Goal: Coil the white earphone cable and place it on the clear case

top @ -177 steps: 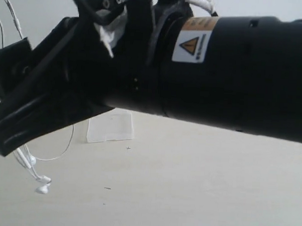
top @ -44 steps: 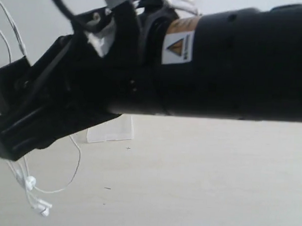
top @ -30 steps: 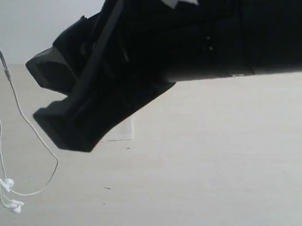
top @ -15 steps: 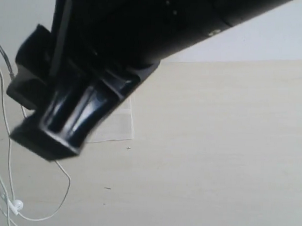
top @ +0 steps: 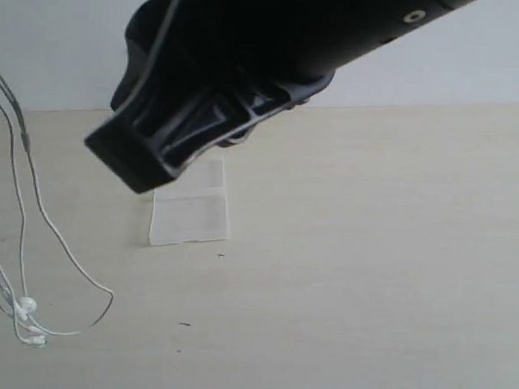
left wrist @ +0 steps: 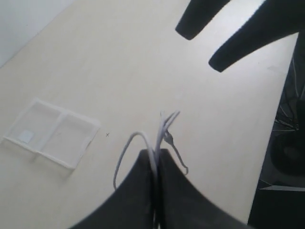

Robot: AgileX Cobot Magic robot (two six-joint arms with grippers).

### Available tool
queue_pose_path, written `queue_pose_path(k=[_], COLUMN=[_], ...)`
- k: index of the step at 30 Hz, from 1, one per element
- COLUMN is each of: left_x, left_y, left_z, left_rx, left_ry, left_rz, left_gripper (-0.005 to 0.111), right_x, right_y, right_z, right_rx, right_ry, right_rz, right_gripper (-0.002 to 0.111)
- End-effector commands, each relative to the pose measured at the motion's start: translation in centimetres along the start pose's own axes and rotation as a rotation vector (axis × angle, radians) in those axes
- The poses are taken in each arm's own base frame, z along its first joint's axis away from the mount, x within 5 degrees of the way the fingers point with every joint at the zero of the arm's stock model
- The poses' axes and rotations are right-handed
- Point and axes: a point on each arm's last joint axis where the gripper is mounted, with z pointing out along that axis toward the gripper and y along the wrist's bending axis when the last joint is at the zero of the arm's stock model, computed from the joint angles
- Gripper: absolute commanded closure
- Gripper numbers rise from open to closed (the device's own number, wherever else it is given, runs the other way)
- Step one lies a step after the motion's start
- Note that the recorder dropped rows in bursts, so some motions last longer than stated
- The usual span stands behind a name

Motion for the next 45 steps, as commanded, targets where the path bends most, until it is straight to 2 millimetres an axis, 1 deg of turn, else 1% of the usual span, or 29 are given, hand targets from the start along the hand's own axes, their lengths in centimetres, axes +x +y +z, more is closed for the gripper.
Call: queue_pose_path(k=[1, 5, 8, 13, 19, 23, 24, 25, 26, 29, 31, 33, 35, 37, 38, 41, 45], left_x=[-0.6, -0.7, -1.1, -1.2, -1.3, -1.3, -1.3, -1.3, -1.4, -1.5, -1.6, -1.6, -1.6, -1.7, -1.7, -1.7, -1.7], left_y=[0.4, 0.8, 0.7, 0.7, 0.6, 0.6, 0.6, 0.5, 0.4, 0.2, 0.2, 0.2, 0.1, 0.1, 0.1, -0.3, -0.5], left_z=[0.7, 1.3, 1.5, 1.5, 1.5, 1.5, 1.5, 1.4, 1.4, 1.2, 1.1, 1.1, 1.1, 1.1, 1.1, 0.7, 0.4], left_rx=[0.046, 0.071, 0.102, 0.104, 0.103, 0.100, 0.100, 0.102, 0.104, 0.100, 0.103, 0.103, 0.106, 0.110, 0.110, 0.102, 0.093], left_ry=[-0.029, -0.036, -0.081, -0.100, -0.108, -0.113, -0.116, -0.125, -0.135, -0.146, -0.156, -0.156, -0.164, -0.173, -0.173, -0.181, -0.184], left_rz=[0.049, 0.102, 0.162, 0.266, 0.356, 0.424, 0.441, 0.439, 0.444, 0.468, 0.465, 0.465, 0.461, 0.457, 0.457, 0.467, 0.477], left_gripper=[0.107, 0.107, 0.107, 0.107, 0.107, 0.107, 0.107, 0.107, 0.107, 0.107, 0.107, 0.107, 0.107, 0.107, 0.107, 0.107, 0.107], right_x=[0.2, 0.4, 0.2, -0.4, -0.3, -0.7, -0.9, -0.9, -0.9, -0.8, -0.8, -0.9, -1.0, -1.1, -1.1, -0.9, -0.9], right_y=[-1.3, -3.0, -3.7, -3.6, -3.5, -2.9, -2.8, -2.8, -3.0, -3.3, -3.5, -3.4, -2.8, -2.4, -2.2, -2.4, -2.8], right_z=[-0.7, -1.1, -1.5, -2.7, -2.9, -3.0, -3.0, -2.7, -2.0, -0.4, 0.6, 0.7, 1.1, 1.9, 1.9, 2.9, 3.5], right_rx=[-0.003, -0.034, -0.127, -0.306, -0.327, -0.413, -0.420, -0.419, -0.428, -0.467, -0.490, -0.510, -0.532, -0.540, -0.544, -0.527, -0.494], right_ry=[0.016, -0.011, -0.080, -0.235, -0.249, -0.291, -0.319, -0.328, -0.326, -0.309, -0.304, -0.308, -0.313, -0.304, -0.304, -0.272, -0.265], right_rz=[-0.019, -0.028, -0.032, -0.121, -0.194, -0.160, -0.194, -0.229, -0.244, -0.198, -0.169, -0.157, -0.175, -0.185, -0.187, -0.190, -0.189], right_gripper=[0.063, 0.063, 0.063, 0.063, 0.063, 0.063, 0.063, 0.063, 0.059, 0.052, 0.051, 0.051, 0.051, 0.053, 0.054, 0.058, 0.058])
